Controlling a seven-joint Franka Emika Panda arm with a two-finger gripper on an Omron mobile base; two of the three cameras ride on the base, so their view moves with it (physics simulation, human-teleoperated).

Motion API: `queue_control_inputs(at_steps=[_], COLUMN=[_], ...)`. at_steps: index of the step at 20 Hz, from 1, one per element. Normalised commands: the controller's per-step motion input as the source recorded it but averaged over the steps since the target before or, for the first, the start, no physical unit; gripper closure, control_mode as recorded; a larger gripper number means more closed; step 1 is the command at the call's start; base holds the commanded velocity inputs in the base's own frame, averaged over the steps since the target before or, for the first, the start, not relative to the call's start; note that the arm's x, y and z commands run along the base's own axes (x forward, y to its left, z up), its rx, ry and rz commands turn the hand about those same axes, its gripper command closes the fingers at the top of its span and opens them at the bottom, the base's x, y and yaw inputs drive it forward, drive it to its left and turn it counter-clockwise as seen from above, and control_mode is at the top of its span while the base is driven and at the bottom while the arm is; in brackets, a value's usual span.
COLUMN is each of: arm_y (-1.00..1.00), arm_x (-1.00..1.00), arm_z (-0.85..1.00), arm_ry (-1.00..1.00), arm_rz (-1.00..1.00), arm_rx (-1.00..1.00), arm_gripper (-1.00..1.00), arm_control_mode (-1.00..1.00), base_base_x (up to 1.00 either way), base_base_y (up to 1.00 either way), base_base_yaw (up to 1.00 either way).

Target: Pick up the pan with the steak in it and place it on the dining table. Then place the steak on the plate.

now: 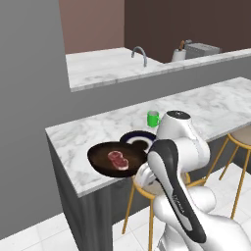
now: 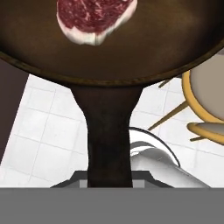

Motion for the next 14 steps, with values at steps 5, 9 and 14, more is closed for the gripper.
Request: queue_control_inputs(at_steps=[5,9,14], arm_y=[0.15,0.16,0.02], arm_x=[0.52,0.37,0.05], arm_z=[-0.25,-0.23,-0.07], arm_ry=[-0.01,0.00,0.01], arm_rz=[-0.16,-0.10,-0.01], arm_rx=[-0.01,-0.02,-0.01], arm_gripper=[1.00,1.00,1.00], arm_control_mode=[-1.00,-1.00,-1.00], base_base_x=[0.00,0.00,0.00], base_base_y=[0.00,0.00,0.00], base_base_yaw=[0.00,0.00,0.00])
